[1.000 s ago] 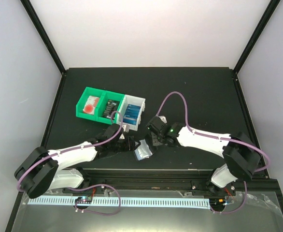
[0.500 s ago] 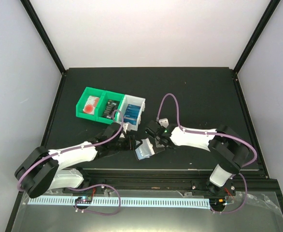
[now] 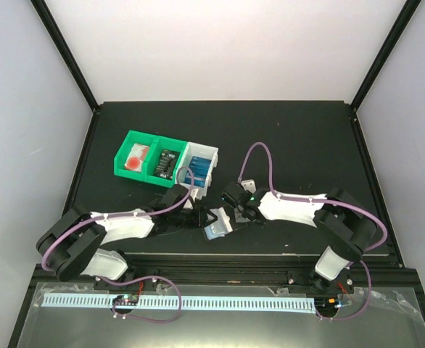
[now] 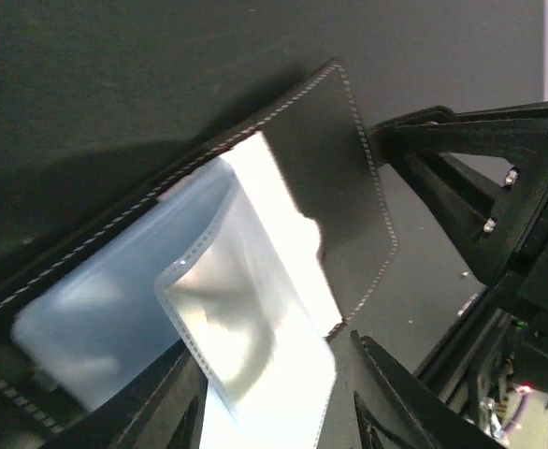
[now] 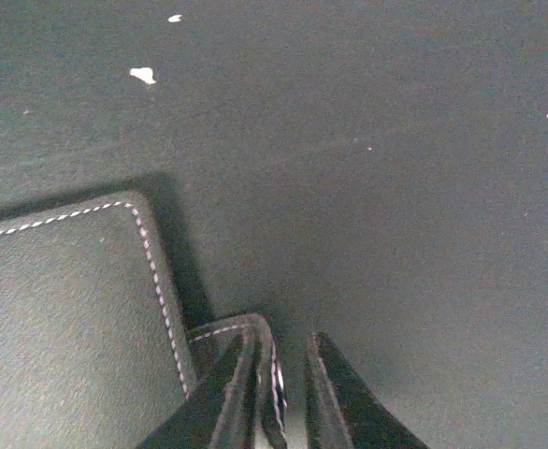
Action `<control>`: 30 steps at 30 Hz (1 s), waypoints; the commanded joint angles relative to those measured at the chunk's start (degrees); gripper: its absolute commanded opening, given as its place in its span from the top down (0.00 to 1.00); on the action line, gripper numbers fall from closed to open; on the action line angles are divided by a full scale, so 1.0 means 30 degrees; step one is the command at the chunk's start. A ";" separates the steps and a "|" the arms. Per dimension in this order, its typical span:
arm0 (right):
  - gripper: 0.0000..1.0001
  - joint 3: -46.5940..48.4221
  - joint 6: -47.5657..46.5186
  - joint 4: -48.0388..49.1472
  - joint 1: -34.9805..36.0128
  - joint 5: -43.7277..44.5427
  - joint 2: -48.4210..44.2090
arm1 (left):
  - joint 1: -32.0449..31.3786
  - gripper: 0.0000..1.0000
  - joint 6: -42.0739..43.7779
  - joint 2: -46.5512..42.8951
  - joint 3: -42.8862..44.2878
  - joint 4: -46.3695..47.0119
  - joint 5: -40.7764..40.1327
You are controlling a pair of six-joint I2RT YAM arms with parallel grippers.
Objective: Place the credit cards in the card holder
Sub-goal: Open the card holder at the center of the board.
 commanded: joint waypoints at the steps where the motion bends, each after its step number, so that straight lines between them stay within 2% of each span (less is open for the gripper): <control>1: 0.78 -0.0462 0.0180 0.0833 -0.0108 -0.0508 -0.1747 | 0.0058 0.58 0.0033 0.0899 0.0886 0.2678 0.2035; 5: 0.63 -0.0728 0.0125 0.0858 -0.0193 -0.0469 -0.3409 | -0.0013 0.59 0.0330 0.1648 0.1621 0.3146 0.2934; 10: 0.53 -0.0911 0.0257 0.0442 -0.0354 -0.0588 -0.5393 | -0.0211 0.57 0.0729 0.2335 0.2588 0.3222 0.3261; 17: 0.52 -0.2068 0.0153 0.0632 -0.0384 -0.1372 -0.9097 | -0.0809 0.56 0.0665 0.4272 0.3809 0.3714 0.3054; 22: 0.59 -0.3198 0.0256 0.0767 -0.0386 -0.2002 -1.1515 | -0.1239 0.64 0.0498 0.5889 0.4552 0.4103 0.2551; 30: 0.59 -0.4416 0.0489 0.1426 -0.0418 -0.3600 -1.1555 | -0.2378 0.69 0.1342 0.7553 0.5944 0.0910 -0.0926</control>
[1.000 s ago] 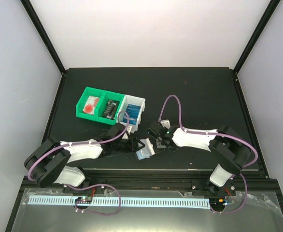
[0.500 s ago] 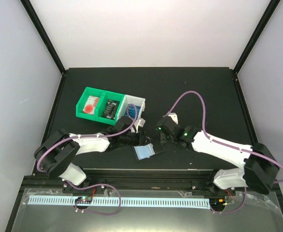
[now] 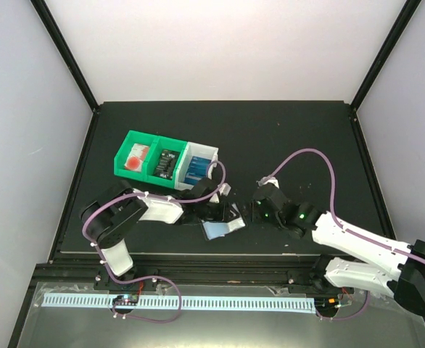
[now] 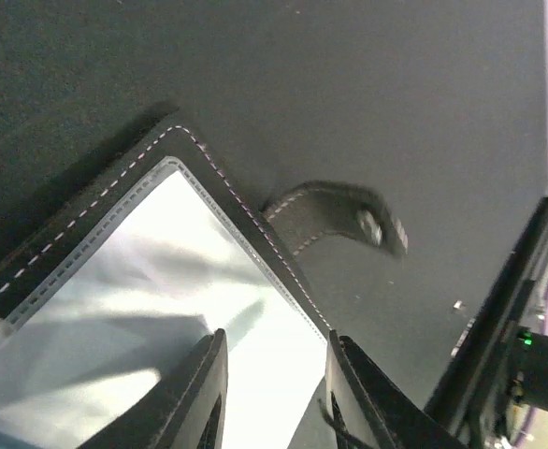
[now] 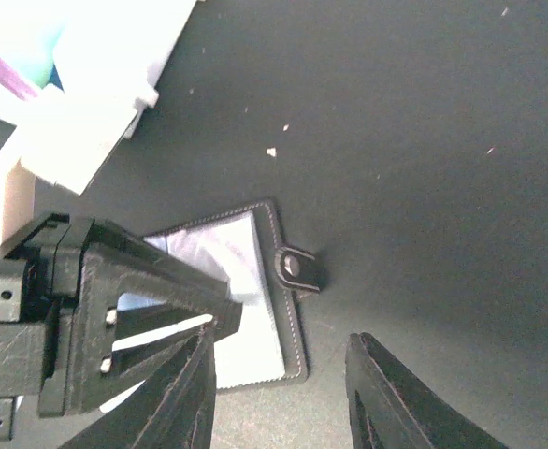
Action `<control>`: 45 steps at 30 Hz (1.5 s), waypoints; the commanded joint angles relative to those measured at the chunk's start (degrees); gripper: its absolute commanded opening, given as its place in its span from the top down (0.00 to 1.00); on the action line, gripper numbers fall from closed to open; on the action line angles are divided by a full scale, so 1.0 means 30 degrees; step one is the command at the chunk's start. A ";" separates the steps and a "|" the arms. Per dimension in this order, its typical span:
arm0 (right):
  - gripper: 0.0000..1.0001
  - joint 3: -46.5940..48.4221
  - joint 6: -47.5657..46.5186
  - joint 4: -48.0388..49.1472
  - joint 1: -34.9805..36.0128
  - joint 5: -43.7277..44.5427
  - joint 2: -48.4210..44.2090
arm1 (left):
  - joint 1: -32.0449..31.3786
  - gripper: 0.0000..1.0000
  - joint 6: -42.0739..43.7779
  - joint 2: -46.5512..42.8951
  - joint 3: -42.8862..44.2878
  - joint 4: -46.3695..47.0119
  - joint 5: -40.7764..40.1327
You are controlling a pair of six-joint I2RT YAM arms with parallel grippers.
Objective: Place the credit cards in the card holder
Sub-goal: Open the card holder at the center of the board.
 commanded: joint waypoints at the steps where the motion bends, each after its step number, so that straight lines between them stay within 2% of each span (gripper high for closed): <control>1: 0.59 -0.0540 0.0184 0.1004 -0.0102 -0.1449 0.0486 | -0.0736 0.69 0.0952 0.0668 0.1235 -0.2278 -0.2830; 7: 0.59 -0.1046 0.0023 0.2539 -0.0095 -0.3093 0.1653 | -0.1287 0.73 0.0913 0.1519 0.1613 -0.4826 -0.4770; 10: 0.65 -0.1223 0.0021 0.3048 -0.0095 -0.3736 0.2352 | -0.1289 0.76 0.0965 0.1202 0.1422 -0.4757 -0.4461; 12: 0.71 -0.1399 0.0101 0.3347 -0.0098 -0.3962 0.2604 | -0.1288 0.76 0.1144 0.0439 0.1442 -0.4674 -0.4001; 15: 0.74 -0.1598 0.0167 0.3736 -0.0096 -0.4222 0.2680 | -0.1288 0.76 0.1548 -0.0772 0.1800 -0.4996 -0.3686; 31: 0.76 -0.0962 -0.0095 0.4359 -0.0098 -0.5383 0.4438 | -0.0951 0.72 0.2815 -0.4804 0.2568 -0.8602 -0.6198; 38: 0.75 0.0058 -0.0223 0.3218 -0.0095 -0.4461 0.4663 | -0.0213 0.56 0.4079 -0.7870 0.3142 -1.2284 -0.9630; 45: 0.63 0.2081 -0.2481 0.1865 -0.0096 -0.3451 0.4652 | 0.1707 0.36 0.3773 -1.2452 0.2408 -1.5717 -1.2897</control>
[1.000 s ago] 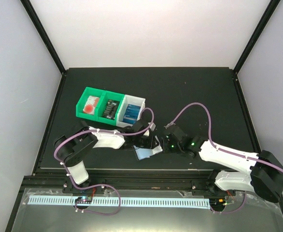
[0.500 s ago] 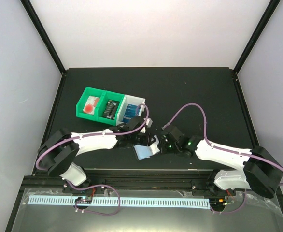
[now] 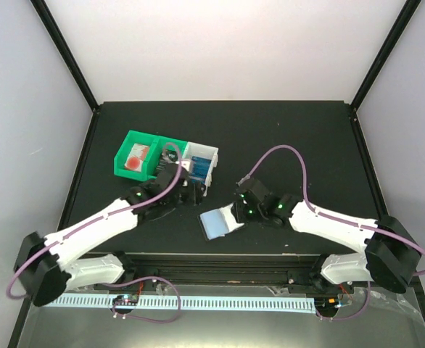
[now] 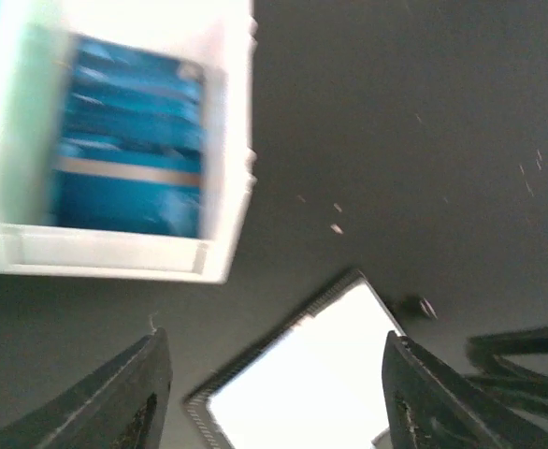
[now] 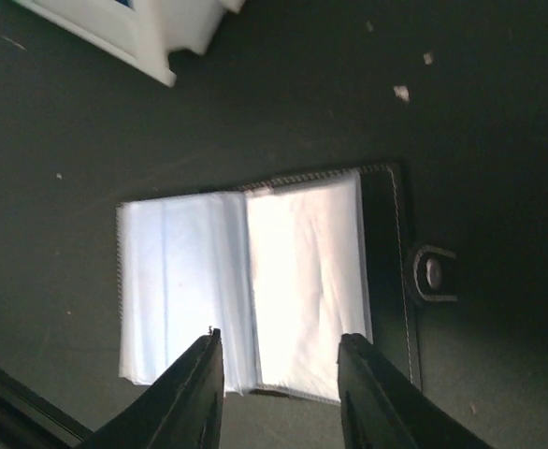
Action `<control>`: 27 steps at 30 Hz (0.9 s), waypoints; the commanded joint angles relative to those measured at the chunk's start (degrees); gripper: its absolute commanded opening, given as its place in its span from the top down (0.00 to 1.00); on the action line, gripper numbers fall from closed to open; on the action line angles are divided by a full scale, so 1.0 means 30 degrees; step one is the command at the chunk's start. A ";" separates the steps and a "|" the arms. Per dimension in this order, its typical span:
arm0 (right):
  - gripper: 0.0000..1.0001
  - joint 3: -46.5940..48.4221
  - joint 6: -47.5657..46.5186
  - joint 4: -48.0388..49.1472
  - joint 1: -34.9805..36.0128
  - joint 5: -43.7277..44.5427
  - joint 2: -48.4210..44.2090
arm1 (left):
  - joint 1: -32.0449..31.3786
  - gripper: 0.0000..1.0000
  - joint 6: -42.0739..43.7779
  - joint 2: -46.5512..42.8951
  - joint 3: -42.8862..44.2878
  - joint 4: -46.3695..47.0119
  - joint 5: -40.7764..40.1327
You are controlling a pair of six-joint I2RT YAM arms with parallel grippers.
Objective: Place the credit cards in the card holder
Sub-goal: Open the card holder at the center of the board, then pick up the credit card from the storage box.
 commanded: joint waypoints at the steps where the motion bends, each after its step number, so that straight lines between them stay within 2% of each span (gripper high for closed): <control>1: 0.61 0.1662 -0.2104 -0.0726 -0.0109 0.0818 -0.0023 | 0.1682 0.33 -0.0159 -0.2793 -0.0430 -0.2826 -0.2731; 8: 0.50 0.4984 -0.4561 -0.0786 -0.0093 -0.0427 0.2155 | 0.5784 0.17 -0.1002 -0.5879 -0.2697 -0.3150 -0.0539; 12: 0.49 0.8009 -0.5852 -0.1449 -0.0095 -0.0747 0.4560 | 0.7067 0.15 -0.0801 -0.6364 -0.3376 -0.2717 0.0705; 17: 0.45 1.1558 -0.7801 -0.2365 -0.0096 -0.1352 0.7578 | 0.9143 0.16 -0.1041 -0.5827 -0.4281 -0.1658 0.2744; 22: 0.46 1.5366 -0.8871 -0.4612 -0.0143 -0.1218 1.1110 | 1.1435 0.24 -0.1986 -0.4682 -0.4746 -0.0694 0.4094; 27: 0.50 1.8112 -0.8664 -0.6928 -0.0191 -0.0641 1.3374 | 1.2689 0.29 -0.2400 -0.2710 -0.3530 -0.1313 0.6232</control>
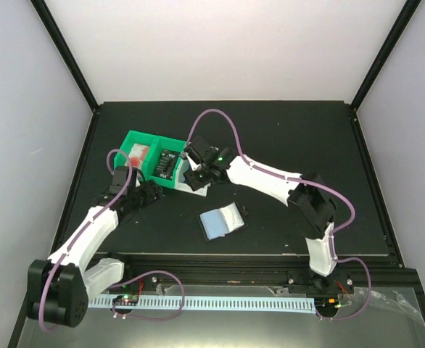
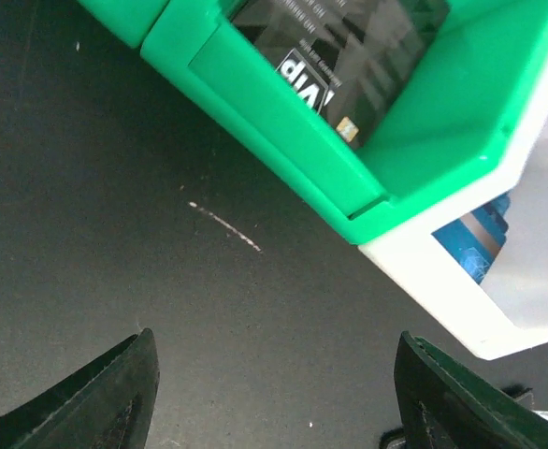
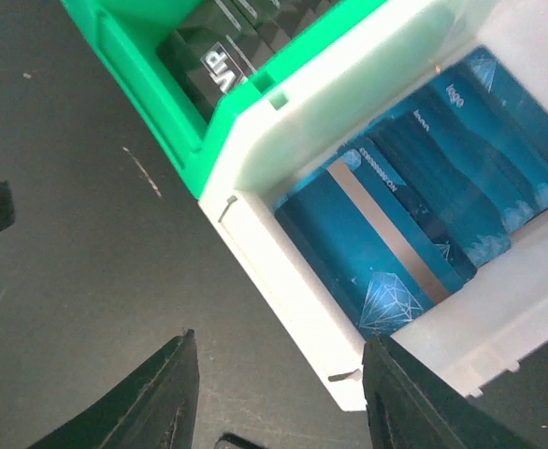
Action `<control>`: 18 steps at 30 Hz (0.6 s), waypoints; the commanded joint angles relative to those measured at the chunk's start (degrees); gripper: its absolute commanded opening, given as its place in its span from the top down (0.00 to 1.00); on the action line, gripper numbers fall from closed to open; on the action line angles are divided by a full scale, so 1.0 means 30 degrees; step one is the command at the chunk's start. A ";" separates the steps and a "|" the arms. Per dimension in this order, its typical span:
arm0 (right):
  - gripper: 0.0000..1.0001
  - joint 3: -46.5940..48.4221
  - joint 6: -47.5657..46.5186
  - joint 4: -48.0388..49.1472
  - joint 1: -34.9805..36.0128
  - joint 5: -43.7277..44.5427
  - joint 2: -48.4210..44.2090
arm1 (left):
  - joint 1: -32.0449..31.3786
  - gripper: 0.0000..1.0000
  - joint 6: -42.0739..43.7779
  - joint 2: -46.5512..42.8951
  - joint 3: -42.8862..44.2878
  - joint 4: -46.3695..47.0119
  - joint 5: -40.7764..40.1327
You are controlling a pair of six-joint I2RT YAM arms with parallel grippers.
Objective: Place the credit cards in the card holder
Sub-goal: Pick up the credit card from the storage box.
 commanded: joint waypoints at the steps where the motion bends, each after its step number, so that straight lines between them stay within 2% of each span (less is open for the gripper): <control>1: 0.51 0.1755 -0.0401 -0.2807 -0.0136 0.0411 0.1194 | 0.0670 0.30 -0.0660 0.1495 0.1465 -0.0094 0.2334; 8: 0.53 0.2982 -0.0857 -0.3451 -0.0137 0.0835 0.1937 | 0.0756 0.33 -0.1296 0.3138 0.2323 -0.0334 0.1353; 18: 0.52 0.6499 -0.2687 -0.5510 -0.0149 0.1872 0.5208 | 0.0827 0.31 -0.1242 0.4880 0.3105 0.0673 0.1207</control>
